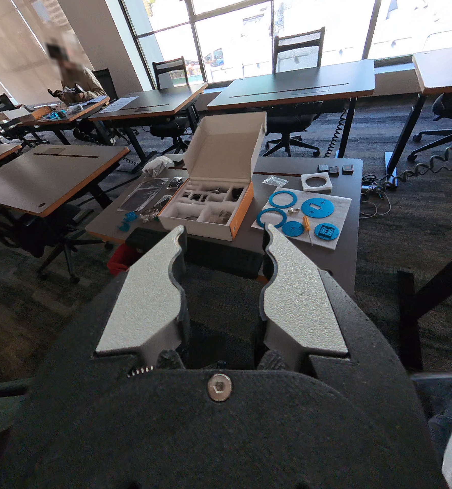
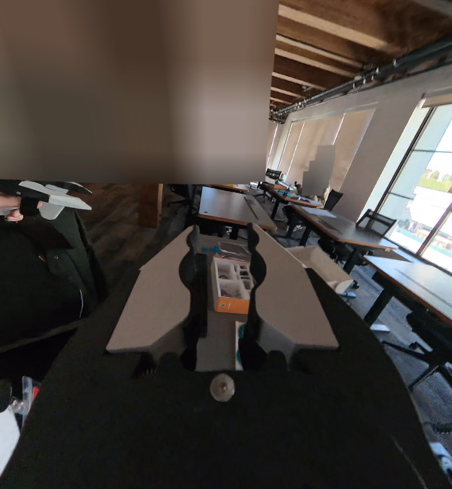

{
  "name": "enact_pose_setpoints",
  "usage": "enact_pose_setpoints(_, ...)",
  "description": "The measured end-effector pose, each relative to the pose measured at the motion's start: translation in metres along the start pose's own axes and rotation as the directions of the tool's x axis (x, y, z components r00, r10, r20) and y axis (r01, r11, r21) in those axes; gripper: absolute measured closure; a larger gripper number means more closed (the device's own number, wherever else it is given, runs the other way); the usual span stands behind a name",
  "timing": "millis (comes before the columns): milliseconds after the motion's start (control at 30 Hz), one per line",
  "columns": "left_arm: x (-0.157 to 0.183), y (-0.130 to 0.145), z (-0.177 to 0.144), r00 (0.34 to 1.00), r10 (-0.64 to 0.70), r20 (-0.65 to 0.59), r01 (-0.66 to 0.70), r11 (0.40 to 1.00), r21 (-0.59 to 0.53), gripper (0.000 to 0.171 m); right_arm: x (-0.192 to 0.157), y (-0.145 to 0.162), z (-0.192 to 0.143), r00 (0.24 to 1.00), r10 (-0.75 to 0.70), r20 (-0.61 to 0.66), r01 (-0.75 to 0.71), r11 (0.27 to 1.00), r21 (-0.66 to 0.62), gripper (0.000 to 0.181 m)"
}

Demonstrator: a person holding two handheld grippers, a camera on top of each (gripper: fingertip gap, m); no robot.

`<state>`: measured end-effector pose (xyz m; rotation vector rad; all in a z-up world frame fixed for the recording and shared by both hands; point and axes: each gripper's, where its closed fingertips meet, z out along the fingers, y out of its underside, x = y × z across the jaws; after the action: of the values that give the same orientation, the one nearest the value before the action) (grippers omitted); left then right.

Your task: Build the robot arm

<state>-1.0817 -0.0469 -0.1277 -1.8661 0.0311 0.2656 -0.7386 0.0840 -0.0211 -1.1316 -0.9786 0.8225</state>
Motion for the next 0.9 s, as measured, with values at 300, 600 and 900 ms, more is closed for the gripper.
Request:
enact_pose_setpoints(300, -0.093, 0.004, 0.112, 0.994, -0.100, -0.038, 0.101, 0.995, 0.025, 0.117, 0.055, 0.126, 0.102, 0.977, -0.140, -0.158, 0.089, 0.952, -0.293, 0.145)
enact_pose_setpoints(600, -0.176, -0.030, 0.226, 0.997, -0.069, -0.028, 0.070, 0.996, 0.047, 0.118, 0.131, 0.239, 0.224, 0.982, -0.138, -0.130, 0.067, 0.894, -0.443, 0.145)
enact_pose_setpoints(900, -0.206, -0.074, 0.333, 0.985, -0.010, -0.173, 0.016, 0.999, 0.032, 0.117, 0.167, 0.276, 0.232, 0.948, -0.147, -0.281, -0.023, 0.853, -0.522, 0.146)
